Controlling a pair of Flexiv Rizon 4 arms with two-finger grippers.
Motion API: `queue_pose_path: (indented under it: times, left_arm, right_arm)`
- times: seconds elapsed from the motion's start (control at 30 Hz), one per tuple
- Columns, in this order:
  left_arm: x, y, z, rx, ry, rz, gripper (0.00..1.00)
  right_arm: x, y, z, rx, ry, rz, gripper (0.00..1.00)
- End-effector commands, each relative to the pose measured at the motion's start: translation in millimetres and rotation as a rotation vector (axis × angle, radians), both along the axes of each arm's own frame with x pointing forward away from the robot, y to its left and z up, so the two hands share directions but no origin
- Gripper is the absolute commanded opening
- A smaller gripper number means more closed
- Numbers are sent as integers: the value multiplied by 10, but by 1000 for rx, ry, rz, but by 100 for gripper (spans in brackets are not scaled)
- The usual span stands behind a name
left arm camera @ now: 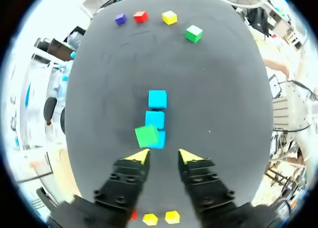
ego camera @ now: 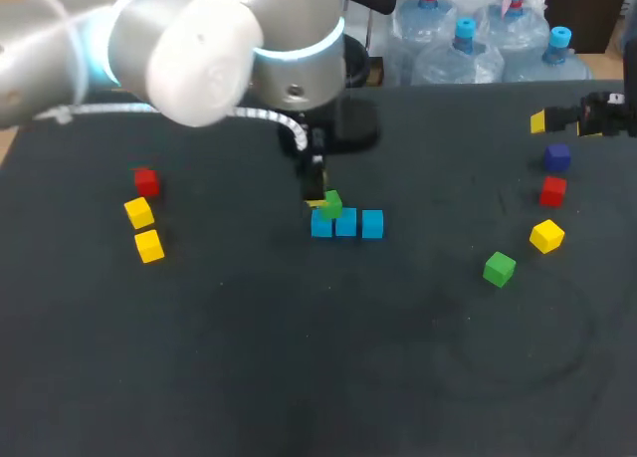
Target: Place the blue cubes, place green cubes on the blue cubes, place the yellow cubes on the green cubes, then place the red cubes on the yellow cubes, and place purple cube on the red cubes.
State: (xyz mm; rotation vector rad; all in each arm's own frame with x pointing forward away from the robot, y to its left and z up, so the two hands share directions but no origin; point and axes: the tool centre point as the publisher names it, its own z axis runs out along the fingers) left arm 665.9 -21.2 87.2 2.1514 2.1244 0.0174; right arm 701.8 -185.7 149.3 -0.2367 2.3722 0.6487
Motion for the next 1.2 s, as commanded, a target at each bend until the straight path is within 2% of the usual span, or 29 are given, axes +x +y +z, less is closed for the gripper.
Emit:
queue_pose_path:
  times: [0.03,0.23,0.43,0.7,0.87,1.2]
  left_arm:
    - [-121,151,39,-33,-9,27,100]
    - [-126,46,-84,-56,10,48,100]
    - [-82,-8,-174,-49,16,96,100]
    - [100,-198,-297,-15,29,123,100]
    - [213,-302,-340,-9,66,129,100]
    - [311,-295,-428,6,103,165,100]
  right_arm:
    - [-6,-1,4,-2,0,-1,100]
    - [-6,-1,4,-2,0,-1,100]
    - [-6,-1,4,-2,0,-1,100]
    - [-6,-1,4,-2,0,-1,100]
    - [-6,-1,4,-2,0,-1,100]
    - [-6,-1,4,-2,0,-1,100]
